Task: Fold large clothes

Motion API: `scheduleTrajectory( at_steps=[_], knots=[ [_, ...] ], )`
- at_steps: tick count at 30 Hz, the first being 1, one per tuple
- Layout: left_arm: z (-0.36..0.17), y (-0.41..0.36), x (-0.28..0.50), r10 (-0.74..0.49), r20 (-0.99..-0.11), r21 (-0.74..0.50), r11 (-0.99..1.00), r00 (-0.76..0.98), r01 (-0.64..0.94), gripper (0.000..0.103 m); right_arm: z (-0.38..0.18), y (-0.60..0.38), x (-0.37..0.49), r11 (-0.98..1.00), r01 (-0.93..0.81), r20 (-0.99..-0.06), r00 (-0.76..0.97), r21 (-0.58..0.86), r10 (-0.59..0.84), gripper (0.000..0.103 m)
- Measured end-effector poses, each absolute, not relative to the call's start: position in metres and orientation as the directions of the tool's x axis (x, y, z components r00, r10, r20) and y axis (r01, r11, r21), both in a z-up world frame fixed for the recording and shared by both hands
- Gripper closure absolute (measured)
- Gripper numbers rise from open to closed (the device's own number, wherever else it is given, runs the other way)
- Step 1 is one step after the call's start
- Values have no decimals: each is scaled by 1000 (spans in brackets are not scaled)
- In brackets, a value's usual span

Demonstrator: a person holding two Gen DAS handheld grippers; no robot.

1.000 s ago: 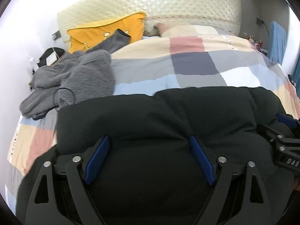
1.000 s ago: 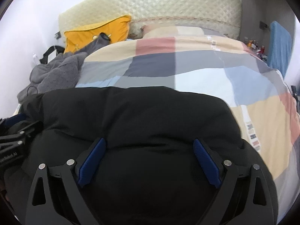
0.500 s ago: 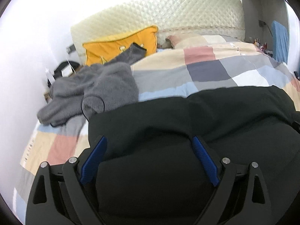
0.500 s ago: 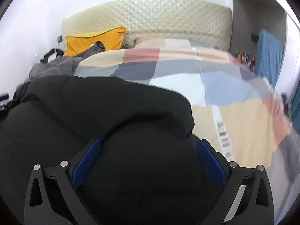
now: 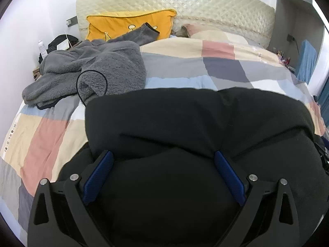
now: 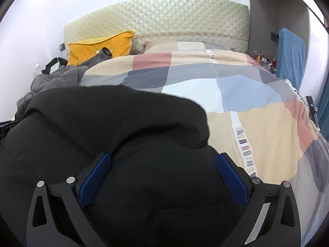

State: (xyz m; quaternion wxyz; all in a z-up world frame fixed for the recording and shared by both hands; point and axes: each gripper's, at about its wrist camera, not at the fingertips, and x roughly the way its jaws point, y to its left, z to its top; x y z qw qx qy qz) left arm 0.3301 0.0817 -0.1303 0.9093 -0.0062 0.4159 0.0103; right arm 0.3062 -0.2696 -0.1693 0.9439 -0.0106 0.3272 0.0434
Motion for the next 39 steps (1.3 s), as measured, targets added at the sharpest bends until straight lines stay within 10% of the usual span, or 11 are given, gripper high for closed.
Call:
scheduleTrajectory(
  at_steps=[39],
  knots=[
    [159, 8, 28, -218, -391, -54, 975, 894, 214, 0, 140, -198, -27, 965, -259, -124, 957, 46, 263, 0]
  ],
)
